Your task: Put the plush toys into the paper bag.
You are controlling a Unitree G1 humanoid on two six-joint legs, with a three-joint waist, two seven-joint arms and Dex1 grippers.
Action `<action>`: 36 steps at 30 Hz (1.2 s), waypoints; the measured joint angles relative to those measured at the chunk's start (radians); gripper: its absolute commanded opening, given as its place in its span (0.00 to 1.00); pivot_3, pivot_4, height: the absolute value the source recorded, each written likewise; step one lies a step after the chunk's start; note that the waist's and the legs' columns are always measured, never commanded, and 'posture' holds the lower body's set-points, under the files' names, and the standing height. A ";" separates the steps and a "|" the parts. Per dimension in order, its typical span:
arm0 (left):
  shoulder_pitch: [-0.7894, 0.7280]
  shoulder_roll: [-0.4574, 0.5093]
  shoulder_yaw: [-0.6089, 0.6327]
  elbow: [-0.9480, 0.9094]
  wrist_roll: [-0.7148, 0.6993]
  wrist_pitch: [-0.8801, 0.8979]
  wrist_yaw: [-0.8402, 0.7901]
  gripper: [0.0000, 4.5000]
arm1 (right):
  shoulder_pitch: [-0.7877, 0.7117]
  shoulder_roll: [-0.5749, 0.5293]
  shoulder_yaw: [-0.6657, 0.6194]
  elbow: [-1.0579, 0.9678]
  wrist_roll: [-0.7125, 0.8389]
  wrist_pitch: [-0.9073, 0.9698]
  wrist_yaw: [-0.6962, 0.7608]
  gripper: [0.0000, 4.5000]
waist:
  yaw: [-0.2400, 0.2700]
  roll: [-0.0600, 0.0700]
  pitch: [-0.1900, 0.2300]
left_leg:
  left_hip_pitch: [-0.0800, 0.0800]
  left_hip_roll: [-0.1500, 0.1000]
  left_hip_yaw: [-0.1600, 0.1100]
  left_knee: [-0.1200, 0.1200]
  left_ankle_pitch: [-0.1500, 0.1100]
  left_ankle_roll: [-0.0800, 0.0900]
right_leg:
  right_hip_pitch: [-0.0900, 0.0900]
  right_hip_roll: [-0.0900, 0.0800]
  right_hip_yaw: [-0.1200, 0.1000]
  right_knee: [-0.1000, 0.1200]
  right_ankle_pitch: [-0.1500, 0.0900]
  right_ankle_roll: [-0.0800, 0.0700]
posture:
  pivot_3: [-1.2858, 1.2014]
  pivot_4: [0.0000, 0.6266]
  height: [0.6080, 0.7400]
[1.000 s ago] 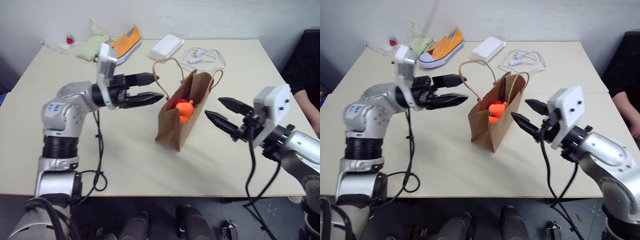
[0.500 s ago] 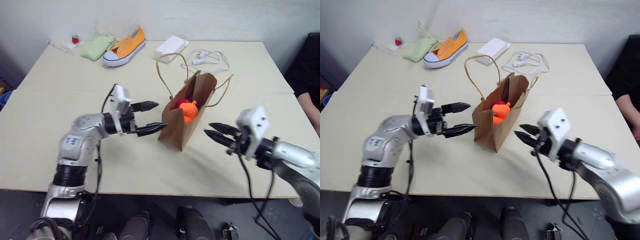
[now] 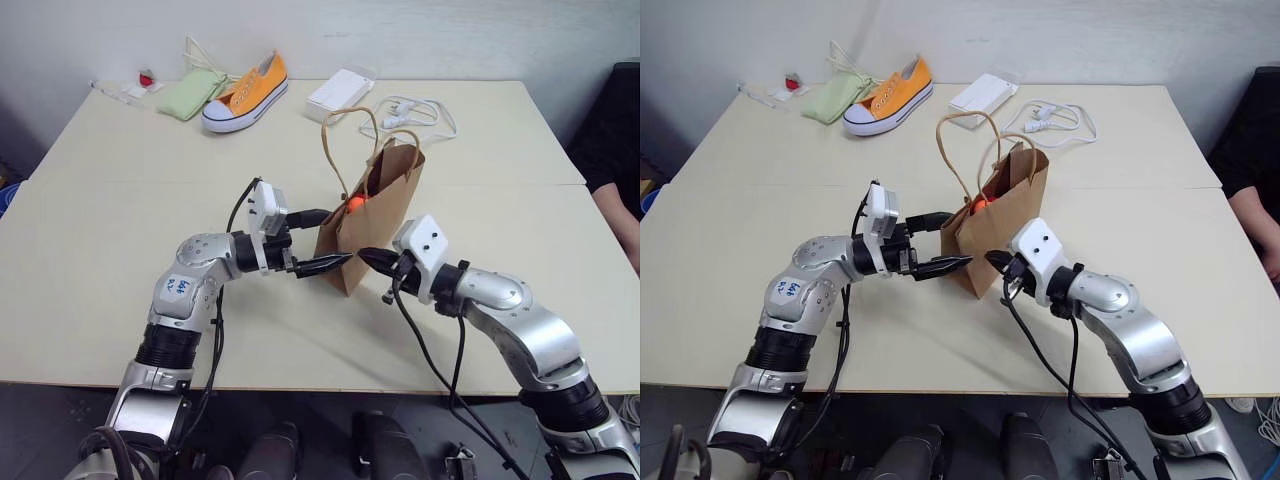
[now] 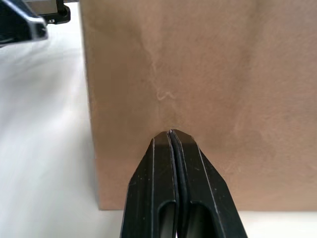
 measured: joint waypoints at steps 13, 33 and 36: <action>-0.015 -0.059 -0.056 0.094 0.156 -0.063 0.164 1.00 | -0.014 0.068 0.005 0.034 -0.070 -0.020 -0.005 0.01 | 0.005 0.000 0.000 | 0.000 -0.001 0.000 0.001 0.000 0.000 | 0.000 0.000 0.000 0.000 0.000 0.000 | 0.52 0.24 1.00; -0.163 -0.023 -0.001 0.315 0.095 -0.121 -0.124 0.00 | 0.346 -0.143 -0.456 -0.362 0.140 0.112 0.107 0.00 | 0.010 0.000 0.000 | -0.001 -0.001 -0.001 0.000 0.000 0.000 | 0.001 0.000 -0.001 -0.002 0.000 0.000 | 0.52 0.24 1.00; -0.225 -0.006 -0.026 0.402 0.098 -0.165 -0.263 0.00 | 0.476 -0.195 -0.674 -0.432 0.231 0.144 0.164 0.00 | 0.012 0.000 0.000 | 0.000 -0.001 -0.001 0.000 0.000 0.000 | 0.002 0.000 -0.001 -0.001 0.000 0.000 | 0.52 0.24 1.00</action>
